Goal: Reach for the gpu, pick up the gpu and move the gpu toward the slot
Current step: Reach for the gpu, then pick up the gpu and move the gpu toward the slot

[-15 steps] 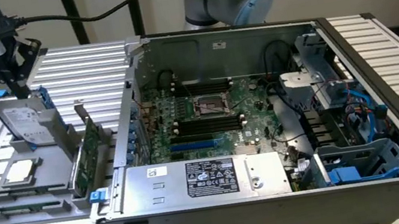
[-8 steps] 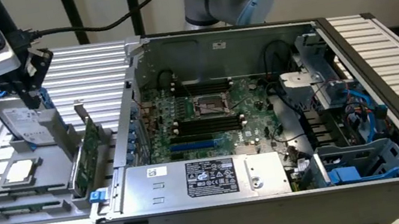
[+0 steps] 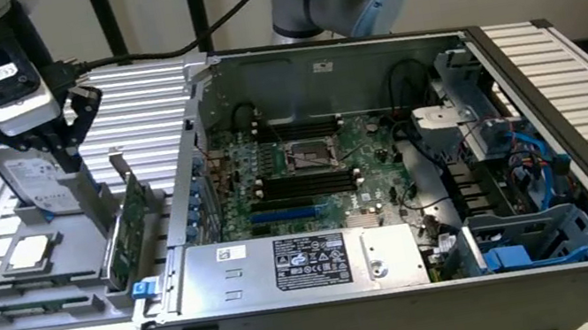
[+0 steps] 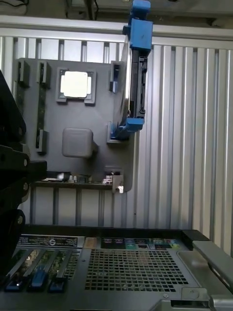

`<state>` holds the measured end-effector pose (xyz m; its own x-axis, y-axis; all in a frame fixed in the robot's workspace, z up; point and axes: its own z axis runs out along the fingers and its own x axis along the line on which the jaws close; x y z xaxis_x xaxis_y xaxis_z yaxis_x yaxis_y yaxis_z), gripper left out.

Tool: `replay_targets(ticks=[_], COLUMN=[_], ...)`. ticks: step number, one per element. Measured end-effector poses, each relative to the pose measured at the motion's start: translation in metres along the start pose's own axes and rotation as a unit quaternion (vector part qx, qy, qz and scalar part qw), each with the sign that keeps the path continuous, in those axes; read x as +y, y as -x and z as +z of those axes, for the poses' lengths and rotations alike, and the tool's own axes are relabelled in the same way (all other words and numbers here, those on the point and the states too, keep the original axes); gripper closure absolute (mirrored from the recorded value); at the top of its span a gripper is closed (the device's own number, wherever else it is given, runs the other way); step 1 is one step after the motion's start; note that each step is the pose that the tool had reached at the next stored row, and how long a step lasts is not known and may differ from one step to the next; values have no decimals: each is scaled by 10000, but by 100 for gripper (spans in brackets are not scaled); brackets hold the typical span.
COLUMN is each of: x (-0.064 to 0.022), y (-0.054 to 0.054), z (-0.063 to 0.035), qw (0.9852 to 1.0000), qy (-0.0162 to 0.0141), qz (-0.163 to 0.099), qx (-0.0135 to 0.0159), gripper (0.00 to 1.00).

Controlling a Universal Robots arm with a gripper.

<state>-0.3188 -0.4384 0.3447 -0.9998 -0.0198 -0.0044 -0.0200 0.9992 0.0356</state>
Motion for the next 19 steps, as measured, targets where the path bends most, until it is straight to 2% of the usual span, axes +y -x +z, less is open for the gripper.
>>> replay_targets(ticks=[5, 19], x=[-43, -45], y=[88, 92], z=[51, 52], qw=[10000, 10000], qy=[-28, -27], qz=[-1, -1], qx=[-28, -28], gripper=[89, 89])
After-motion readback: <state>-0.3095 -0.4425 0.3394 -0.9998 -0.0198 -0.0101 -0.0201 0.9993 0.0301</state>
